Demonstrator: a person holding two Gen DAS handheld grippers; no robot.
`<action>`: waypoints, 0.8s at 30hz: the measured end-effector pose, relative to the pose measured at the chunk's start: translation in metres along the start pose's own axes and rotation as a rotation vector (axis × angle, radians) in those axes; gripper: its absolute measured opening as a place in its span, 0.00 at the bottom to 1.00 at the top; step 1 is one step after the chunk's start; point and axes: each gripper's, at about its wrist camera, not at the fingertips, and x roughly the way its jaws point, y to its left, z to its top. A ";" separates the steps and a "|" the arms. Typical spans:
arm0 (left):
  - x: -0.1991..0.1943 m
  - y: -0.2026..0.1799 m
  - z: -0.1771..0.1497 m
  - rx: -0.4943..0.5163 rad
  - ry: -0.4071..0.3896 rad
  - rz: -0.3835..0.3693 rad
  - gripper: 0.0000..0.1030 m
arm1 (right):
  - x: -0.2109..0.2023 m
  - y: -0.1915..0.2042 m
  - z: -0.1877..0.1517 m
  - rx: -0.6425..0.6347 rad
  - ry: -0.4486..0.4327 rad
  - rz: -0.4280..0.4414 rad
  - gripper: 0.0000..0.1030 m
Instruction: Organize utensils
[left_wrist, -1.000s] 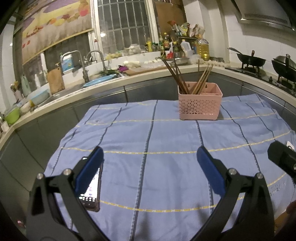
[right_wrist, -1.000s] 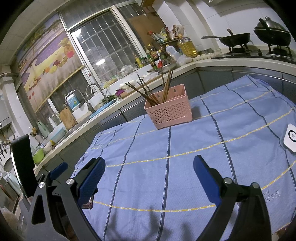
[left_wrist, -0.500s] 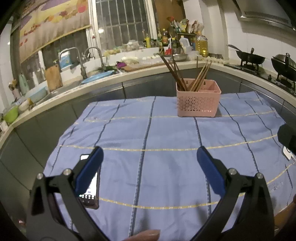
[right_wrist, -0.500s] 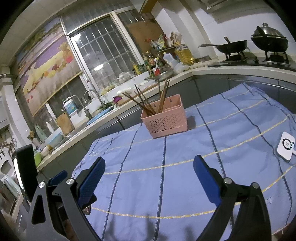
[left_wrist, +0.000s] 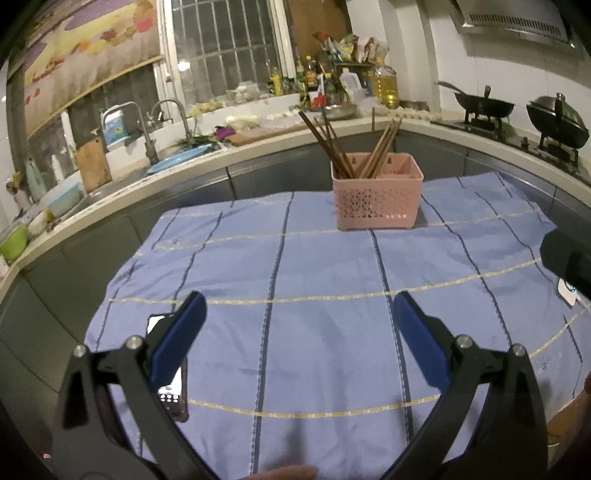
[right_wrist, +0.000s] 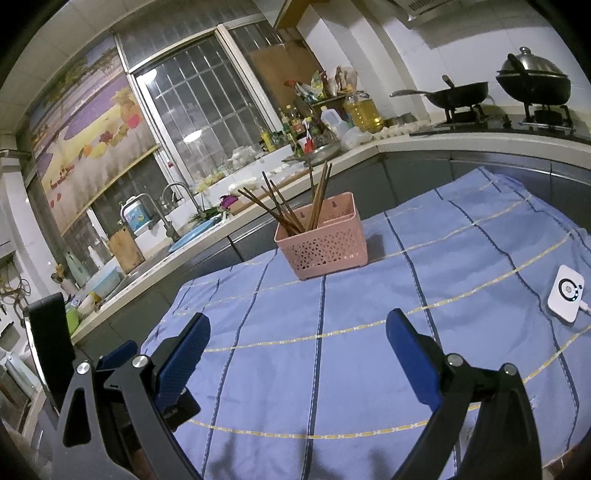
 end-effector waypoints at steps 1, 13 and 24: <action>0.002 -0.001 -0.001 0.002 0.009 -0.003 0.94 | 0.000 0.000 0.000 -0.001 0.000 -0.001 0.92; 0.005 -0.003 -0.004 0.021 0.021 -0.011 0.94 | 0.000 0.000 -0.001 0.005 -0.006 0.000 0.92; 0.010 -0.012 -0.009 0.049 0.047 -0.017 0.94 | 0.001 -0.004 -0.006 0.017 0.005 0.000 0.92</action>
